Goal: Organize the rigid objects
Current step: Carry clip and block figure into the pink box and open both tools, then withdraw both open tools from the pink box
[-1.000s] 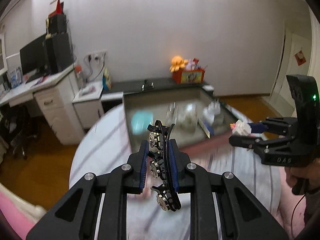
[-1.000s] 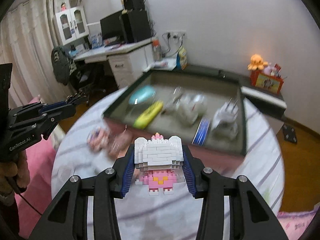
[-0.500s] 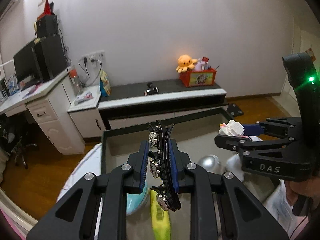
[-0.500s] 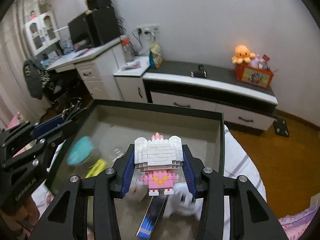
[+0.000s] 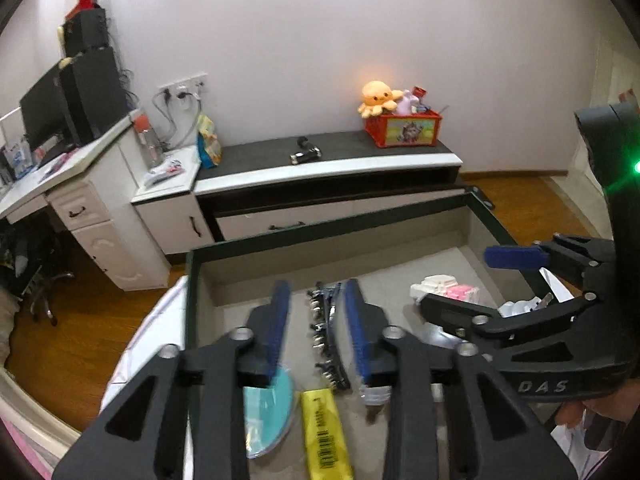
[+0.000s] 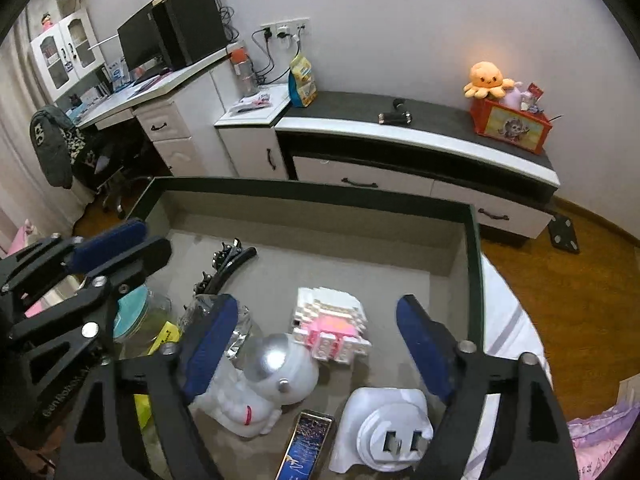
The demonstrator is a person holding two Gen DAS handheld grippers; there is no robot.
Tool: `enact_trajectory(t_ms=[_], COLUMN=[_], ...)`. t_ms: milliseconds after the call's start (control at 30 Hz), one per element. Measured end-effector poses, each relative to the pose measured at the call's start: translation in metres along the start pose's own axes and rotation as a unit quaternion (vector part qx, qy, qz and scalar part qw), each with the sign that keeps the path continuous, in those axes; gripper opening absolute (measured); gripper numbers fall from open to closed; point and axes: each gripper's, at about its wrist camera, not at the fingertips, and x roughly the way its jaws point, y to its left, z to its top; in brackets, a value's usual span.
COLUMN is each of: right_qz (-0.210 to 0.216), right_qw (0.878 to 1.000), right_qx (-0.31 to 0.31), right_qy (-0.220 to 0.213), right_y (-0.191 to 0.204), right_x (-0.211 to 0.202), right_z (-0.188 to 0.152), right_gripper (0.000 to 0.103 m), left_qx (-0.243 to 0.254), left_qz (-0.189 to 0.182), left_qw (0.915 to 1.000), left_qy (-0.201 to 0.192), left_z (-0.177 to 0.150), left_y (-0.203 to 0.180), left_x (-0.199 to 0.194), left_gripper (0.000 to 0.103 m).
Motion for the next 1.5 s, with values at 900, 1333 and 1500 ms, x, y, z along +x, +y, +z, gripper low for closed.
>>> enact_trajectory(t_ms=[900,1333,1500], right_qz=[-0.033,-0.045,-0.047], right_qw=[0.980,0.983,0.983], right_qx=[0.042,0.025,0.020], right_qy=[-0.194,-0.175,-0.174], right_y=[0.025,0.032,0.035], right_x=[-0.206,-0.218,-0.219], right_z=[-0.143,-0.218,-0.221], right_gripper=[0.103,0.103,0.103], left_qx=[-0.085,-0.086,-0.084], left_qz=[0.106,0.111,0.104], left_qw=[0.9791,0.9870,0.9875], left_qy=[-0.151,-0.079,-0.084], left_z=[-0.125,-0.219,-0.216], left_y=[0.008,-0.012,-0.016], left_x=[-0.237,-0.236,-0.234], left_gripper=[0.103,0.103,0.103])
